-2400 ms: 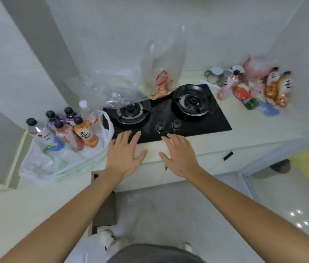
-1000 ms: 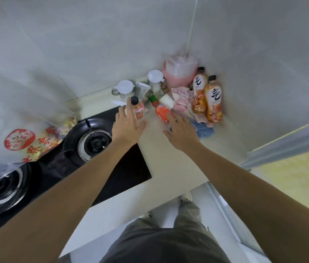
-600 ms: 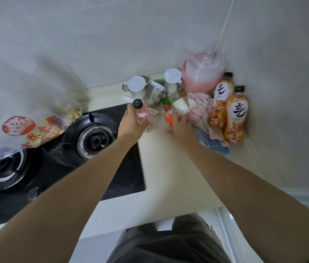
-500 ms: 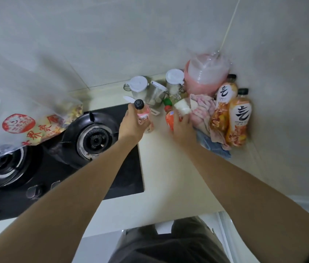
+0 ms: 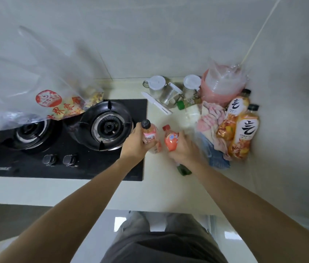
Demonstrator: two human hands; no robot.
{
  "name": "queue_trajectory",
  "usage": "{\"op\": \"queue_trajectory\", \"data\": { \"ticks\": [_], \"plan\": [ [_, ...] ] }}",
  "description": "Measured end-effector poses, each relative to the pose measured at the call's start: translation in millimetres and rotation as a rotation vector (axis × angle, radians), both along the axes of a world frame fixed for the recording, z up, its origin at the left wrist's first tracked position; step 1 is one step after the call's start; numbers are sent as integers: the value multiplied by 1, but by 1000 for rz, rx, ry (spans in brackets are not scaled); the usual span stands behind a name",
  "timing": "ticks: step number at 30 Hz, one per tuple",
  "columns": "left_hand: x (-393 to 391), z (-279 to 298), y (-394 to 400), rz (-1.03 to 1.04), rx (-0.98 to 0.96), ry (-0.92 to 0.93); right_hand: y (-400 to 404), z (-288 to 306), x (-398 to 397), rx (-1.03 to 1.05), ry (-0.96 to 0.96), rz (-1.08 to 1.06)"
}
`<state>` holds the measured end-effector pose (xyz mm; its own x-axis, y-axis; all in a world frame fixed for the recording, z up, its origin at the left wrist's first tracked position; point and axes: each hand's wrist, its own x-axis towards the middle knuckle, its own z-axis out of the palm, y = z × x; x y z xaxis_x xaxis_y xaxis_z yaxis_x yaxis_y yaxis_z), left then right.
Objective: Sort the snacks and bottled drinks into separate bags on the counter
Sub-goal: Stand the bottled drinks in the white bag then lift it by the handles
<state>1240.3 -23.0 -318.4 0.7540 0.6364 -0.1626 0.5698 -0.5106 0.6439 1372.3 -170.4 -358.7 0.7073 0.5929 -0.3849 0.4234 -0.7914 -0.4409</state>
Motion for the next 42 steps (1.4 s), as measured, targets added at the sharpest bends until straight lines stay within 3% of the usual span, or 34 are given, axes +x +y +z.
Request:
{"op": "queue_trajectory", "data": {
  "ticks": [5,10,19,31,36,42],
  "plan": [
    [-36,25,5,101,21,-39,23,42,-18,250,-63,86],
    [-102,58,32,258,50,-86,62,87,-53,371,-89,237],
    [-305,106,75,547,123,-89,161,144,-228,450,-67,518],
    [-633,120,100,918,213,27,271,155,-538,501,58,727],
    [-702,113,135,1028,220,32,326,149,-600,546,138,745],
    [-737,96,225,1020,188,9,416,124,-636,632,151,681]
  ]
}}
